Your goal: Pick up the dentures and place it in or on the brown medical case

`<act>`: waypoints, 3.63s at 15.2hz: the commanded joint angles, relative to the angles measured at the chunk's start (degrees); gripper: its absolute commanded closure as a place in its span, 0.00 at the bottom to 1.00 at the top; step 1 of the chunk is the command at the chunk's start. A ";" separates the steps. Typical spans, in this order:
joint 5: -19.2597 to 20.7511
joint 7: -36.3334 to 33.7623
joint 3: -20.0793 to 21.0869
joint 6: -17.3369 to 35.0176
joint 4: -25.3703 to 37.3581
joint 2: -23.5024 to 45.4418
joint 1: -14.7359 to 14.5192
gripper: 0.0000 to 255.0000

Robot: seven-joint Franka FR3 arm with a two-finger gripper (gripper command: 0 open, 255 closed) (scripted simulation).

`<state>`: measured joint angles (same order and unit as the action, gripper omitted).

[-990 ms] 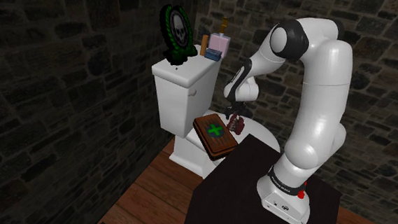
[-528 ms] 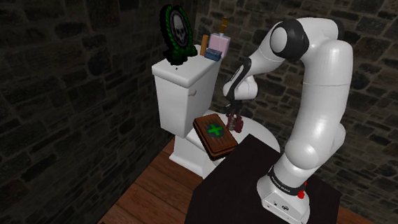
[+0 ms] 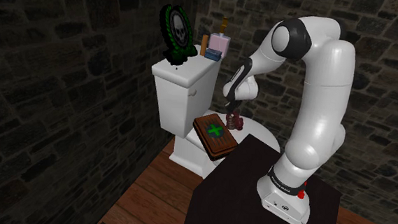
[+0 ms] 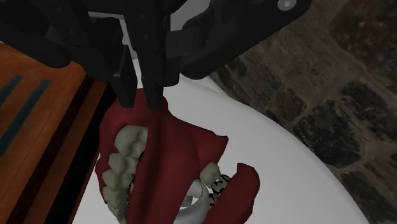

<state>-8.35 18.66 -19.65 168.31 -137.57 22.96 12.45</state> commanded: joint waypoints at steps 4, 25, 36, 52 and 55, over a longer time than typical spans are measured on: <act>2.09 -1.00 -1.75 -13.92 -1.28 -3.11 -0.77 1.00; -14.90 26.28 8.66 -22.44 4.82 0.94 18.11 0.00; -14.47 25.92 8.38 -22.99 4.63 0.16 17.92 1.00; -7.33 19.87 4.99 -32.85 3.55 -11.66 15.85 1.00; -6.11 18.82 4.63 -34.87 3.74 -13.67 15.67 1.00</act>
<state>-14.88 37.67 -14.83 134.24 -134.12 9.84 28.07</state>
